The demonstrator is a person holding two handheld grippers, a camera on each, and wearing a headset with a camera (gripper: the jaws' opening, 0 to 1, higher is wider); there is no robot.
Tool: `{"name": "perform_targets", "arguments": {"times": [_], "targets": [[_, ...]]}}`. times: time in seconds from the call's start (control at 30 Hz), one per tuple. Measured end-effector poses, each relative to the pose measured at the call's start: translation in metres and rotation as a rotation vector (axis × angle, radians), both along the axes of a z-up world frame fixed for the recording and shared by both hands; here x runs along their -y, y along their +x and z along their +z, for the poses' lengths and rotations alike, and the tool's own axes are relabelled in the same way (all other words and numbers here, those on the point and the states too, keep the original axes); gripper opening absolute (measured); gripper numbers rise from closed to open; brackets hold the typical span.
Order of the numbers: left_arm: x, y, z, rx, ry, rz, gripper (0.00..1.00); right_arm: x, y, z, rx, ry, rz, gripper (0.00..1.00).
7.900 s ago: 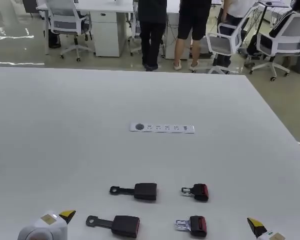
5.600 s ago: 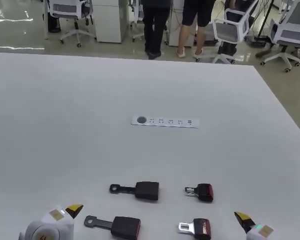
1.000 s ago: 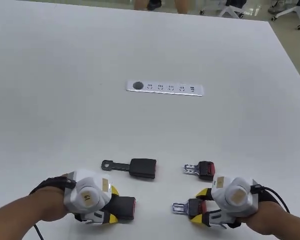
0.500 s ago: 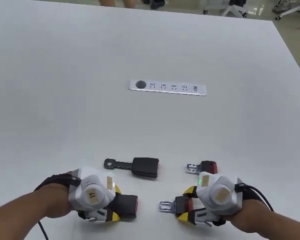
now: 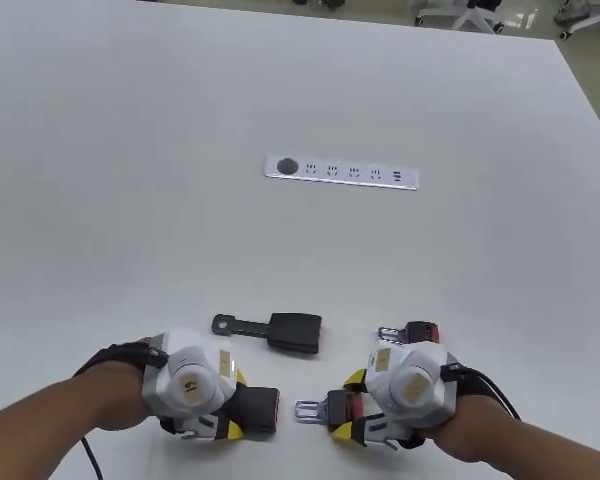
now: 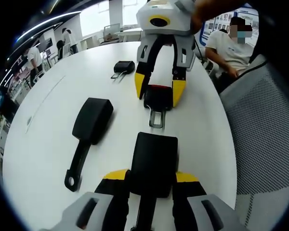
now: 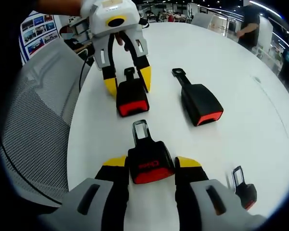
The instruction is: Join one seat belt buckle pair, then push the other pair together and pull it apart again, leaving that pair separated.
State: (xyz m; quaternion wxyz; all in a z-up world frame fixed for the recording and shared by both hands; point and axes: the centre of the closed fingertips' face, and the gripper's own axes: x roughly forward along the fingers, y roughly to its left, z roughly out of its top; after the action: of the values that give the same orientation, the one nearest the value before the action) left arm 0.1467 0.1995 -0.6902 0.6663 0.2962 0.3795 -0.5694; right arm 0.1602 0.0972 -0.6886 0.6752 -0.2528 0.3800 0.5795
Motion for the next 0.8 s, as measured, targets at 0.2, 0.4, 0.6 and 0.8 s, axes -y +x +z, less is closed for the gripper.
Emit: {"name": "perform_targets", "arguments": {"times": [0.2,0.4,0.6,0.8], "targets": [[0.000,0.000,0.001,0.000,0.001,0.002,0.35,-0.015,-0.003,-0.006,0.000,0.012,0.001,0.35],[-0.001,0.001,0.000,-0.004,0.008,0.006,0.35,-0.023,-0.001,-0.007,0.001,0.027,-0.004,0.35],[0.000,0.001,0.001,0.000,0.010,0.007,0.35,-0.034,-0.003,-0.011,0.011,0.033,-0.011,0.35],[-0.001,0.001,0.000,0.001,0.009,-0.003,0.35,-0.033,-0.003,-0.009,0.013,0.036,-0.023,0.35]]}}
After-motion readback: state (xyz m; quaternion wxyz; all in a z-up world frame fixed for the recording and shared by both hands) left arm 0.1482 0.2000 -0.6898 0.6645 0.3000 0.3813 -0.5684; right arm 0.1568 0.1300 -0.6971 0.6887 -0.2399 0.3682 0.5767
